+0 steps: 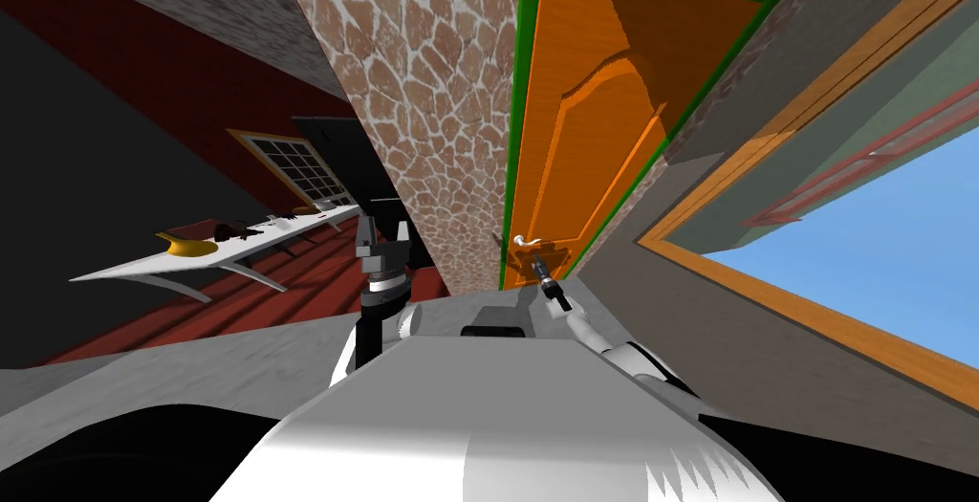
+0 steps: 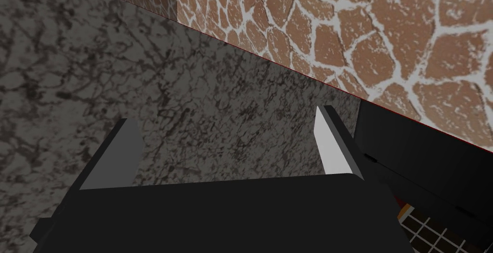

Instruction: Pull the door open

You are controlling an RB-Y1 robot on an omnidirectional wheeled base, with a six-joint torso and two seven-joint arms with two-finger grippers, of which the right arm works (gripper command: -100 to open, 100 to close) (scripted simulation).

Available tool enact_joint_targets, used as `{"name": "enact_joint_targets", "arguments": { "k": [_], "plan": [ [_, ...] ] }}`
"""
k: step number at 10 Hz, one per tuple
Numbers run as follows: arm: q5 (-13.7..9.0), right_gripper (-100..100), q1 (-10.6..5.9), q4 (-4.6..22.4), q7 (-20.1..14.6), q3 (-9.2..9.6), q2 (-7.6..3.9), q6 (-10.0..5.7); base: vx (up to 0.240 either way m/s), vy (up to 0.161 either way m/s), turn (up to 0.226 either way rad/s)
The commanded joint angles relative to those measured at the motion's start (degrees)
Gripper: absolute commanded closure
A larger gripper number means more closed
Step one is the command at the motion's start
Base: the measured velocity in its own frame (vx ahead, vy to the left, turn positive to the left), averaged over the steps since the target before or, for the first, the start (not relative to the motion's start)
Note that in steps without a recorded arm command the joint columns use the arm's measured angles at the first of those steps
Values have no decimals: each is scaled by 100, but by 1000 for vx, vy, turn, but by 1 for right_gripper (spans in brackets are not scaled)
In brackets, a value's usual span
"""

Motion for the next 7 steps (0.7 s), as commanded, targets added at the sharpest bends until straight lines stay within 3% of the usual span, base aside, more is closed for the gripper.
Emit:
{"name": "enact_joint_targets", "arguments": {
  "k": [1,3,4,6,7],
  "plan": [
    [-10,-100,-95,186,-37,34,-33,-6,87,-81,79],
    [-11,-100,-124,257,-42,42,-33,-32,60,-67,47],
    [46,-100,-125,400,-108,-147,-88,-100,72,40,235],
    [71,-100,-122,459,-136,-232,-111,-129,101,44,129],
    [130,-100,-115,593,-202,-429,-165,-197,100,66,180]
  ]
}}
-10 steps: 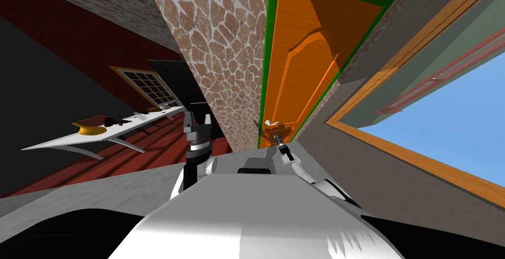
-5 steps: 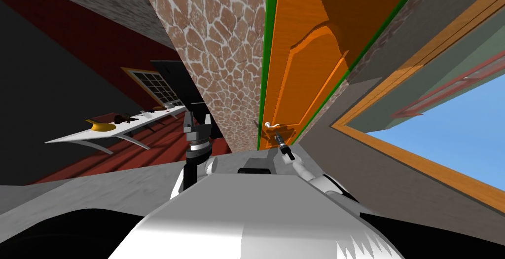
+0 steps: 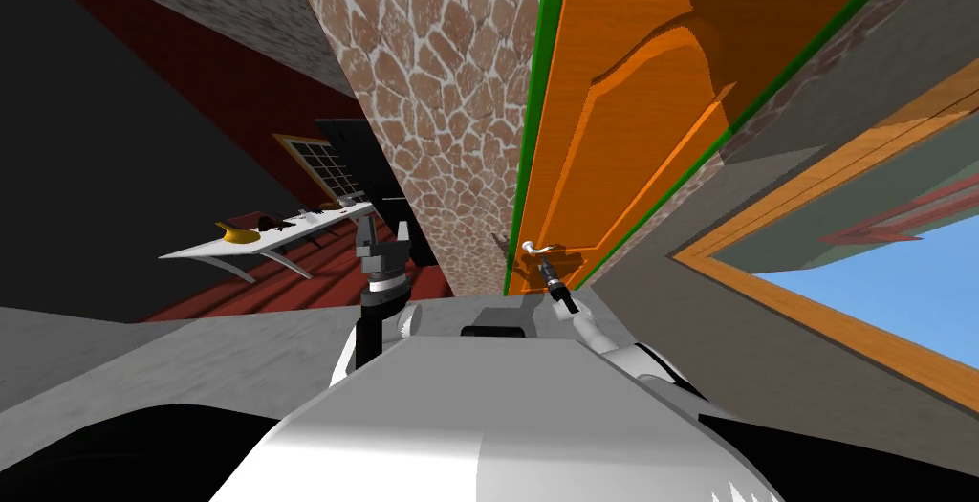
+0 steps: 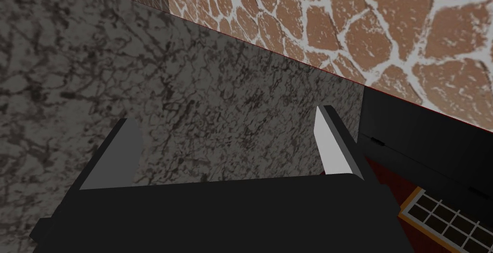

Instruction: Pull the door open

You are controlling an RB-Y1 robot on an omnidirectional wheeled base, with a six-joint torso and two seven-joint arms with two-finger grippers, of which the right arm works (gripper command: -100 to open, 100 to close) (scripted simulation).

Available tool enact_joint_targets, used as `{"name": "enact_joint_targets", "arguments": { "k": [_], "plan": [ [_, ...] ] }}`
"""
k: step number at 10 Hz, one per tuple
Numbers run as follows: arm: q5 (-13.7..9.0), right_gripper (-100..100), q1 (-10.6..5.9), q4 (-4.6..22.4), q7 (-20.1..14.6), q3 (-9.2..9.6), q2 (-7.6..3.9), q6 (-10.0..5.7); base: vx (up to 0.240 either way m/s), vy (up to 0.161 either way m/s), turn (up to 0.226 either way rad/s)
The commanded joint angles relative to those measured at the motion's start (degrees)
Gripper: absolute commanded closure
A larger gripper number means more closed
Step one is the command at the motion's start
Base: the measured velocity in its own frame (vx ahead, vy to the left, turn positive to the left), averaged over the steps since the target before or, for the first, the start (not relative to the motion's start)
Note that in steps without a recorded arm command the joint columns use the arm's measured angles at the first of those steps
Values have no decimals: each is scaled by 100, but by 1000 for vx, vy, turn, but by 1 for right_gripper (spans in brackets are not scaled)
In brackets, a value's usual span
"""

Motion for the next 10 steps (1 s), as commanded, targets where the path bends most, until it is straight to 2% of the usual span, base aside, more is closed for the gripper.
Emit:
{"name": "enact_joint_targets", "arguments": {
  "k": [1,2,4,6,7,8,10],
  "plan": [
    [34,-100,-127,286,-60,-85,-12,-129,87,49,132],
    [34,-100,-127,299,-60,-85,-12,-129,33,16,7],
    [97,-100,-120,445,-131,-298,-71,-203,45,21,143],
    [97,-100,-120,445,-131,-298,-71,-203,40,5,28],
    [159,-100,-113,586,-200,-505,-128,-275,83,25,237],
    [187,-100,-110,650,-231,-599,-154,-308,143,16,293],
    [251,-100,-103,796,-303,-813,-213,-382,112,-26,109]
  ]
}}
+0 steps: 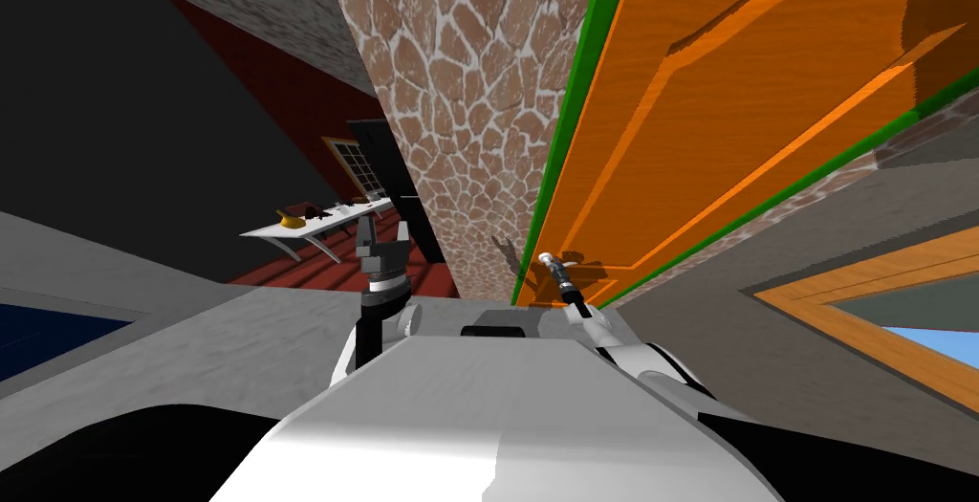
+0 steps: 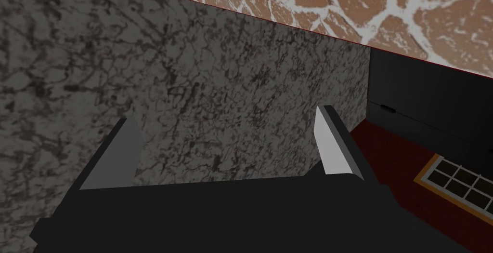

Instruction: Pull the door open

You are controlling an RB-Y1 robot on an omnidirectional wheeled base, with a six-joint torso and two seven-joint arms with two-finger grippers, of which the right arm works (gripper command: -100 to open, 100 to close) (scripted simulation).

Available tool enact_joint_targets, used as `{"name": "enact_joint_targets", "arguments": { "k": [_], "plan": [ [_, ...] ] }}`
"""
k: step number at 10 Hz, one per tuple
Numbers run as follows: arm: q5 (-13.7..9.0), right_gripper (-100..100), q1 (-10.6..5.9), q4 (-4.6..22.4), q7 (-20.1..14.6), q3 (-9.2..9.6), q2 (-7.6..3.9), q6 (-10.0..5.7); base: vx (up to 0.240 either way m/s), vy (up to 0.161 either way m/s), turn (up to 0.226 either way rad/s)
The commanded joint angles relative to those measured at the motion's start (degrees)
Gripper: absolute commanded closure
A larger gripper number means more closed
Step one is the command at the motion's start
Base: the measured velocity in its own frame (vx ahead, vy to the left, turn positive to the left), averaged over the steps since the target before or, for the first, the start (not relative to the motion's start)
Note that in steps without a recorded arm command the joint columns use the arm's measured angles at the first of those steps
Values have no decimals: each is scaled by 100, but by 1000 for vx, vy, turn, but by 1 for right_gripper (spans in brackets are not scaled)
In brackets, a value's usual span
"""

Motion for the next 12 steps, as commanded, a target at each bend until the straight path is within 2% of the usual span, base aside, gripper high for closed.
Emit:
{"name": "enact_joint_targets", "arguments": {
  "k": [1,2,7,8,12],
  "plan": [
    [0,-100,0,0,0,0,0,0,50,-25,38],
    [0,100,0,0,0,0,0,0,-4,4,-33],
    [0,100,0,0,0,0,0,0,-8,2,-2],
    [42,100,49,-12,-109,89,-66,-76,-106,-25,95],
    [144,100,145,-56,-336,295,-205,-266,-160,-62,73]
  ]
}}
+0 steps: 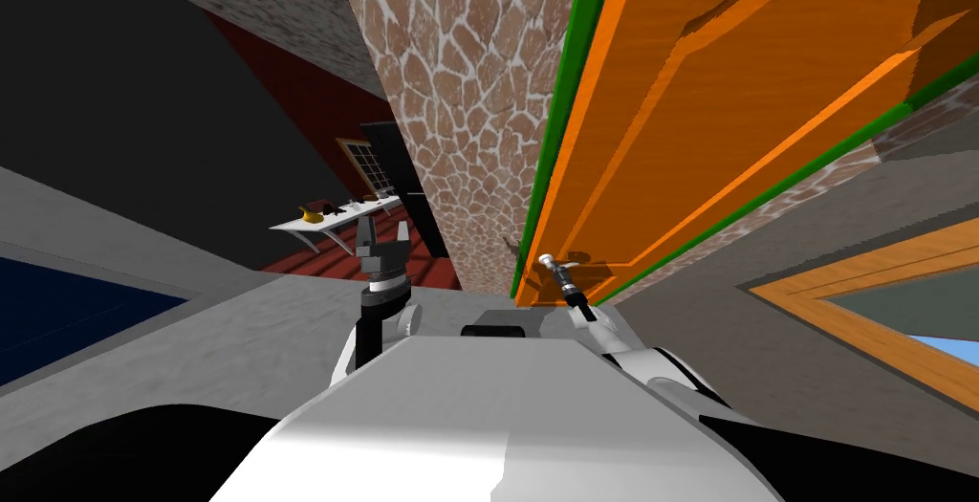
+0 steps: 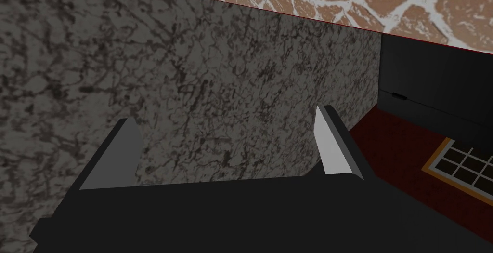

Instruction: Pull the door open

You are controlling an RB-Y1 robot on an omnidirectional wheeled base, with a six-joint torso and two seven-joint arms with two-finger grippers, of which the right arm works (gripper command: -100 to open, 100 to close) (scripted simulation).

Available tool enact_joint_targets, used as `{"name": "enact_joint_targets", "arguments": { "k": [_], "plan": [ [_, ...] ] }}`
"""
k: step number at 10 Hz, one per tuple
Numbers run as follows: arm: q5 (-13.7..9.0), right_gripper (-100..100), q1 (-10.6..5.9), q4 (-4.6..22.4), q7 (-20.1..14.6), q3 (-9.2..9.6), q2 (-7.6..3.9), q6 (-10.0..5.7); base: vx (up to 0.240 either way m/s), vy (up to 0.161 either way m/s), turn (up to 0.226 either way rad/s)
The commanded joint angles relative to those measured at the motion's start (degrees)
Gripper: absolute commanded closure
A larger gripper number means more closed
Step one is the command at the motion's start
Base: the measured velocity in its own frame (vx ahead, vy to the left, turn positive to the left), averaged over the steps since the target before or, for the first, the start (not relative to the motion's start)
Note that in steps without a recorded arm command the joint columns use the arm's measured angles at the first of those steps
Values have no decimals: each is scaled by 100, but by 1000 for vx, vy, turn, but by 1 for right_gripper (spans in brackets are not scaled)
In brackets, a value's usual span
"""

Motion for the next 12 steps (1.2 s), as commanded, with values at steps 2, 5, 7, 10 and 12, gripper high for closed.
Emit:
{"name": "enact_joint_targets", "arguments": {
  "k": [2,5,7,10,12],
  "plan": [
    [105,100,38,50,-213,208,-100,-241,-213,-88,104],
    [147,100,123,-12,-323,300,-171,-278,-153,-112,67],
    [165,100,286,41,-485,397,-315,-569,-156,-39,167],
    [169,100,400,79,-595,455,-441,-793,-114,-51,84],
    [171,100,439,92,-634,475,-485,-871,-73,-38,66]
  ]
}}
